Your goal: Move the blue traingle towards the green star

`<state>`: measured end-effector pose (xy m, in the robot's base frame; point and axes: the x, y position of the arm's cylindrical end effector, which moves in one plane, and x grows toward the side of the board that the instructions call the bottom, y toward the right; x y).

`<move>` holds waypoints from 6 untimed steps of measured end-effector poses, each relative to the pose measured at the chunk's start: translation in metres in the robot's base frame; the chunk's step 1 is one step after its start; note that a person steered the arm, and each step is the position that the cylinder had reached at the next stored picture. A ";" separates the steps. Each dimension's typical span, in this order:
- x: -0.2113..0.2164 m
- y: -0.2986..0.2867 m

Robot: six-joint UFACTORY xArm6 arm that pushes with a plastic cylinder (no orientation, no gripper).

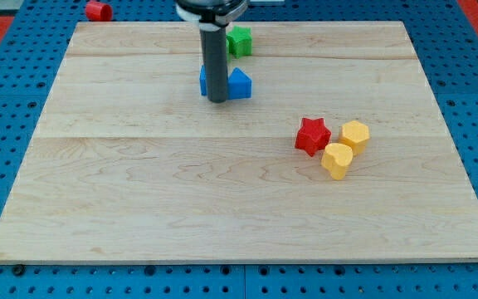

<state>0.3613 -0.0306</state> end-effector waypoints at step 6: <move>-0.005 0.017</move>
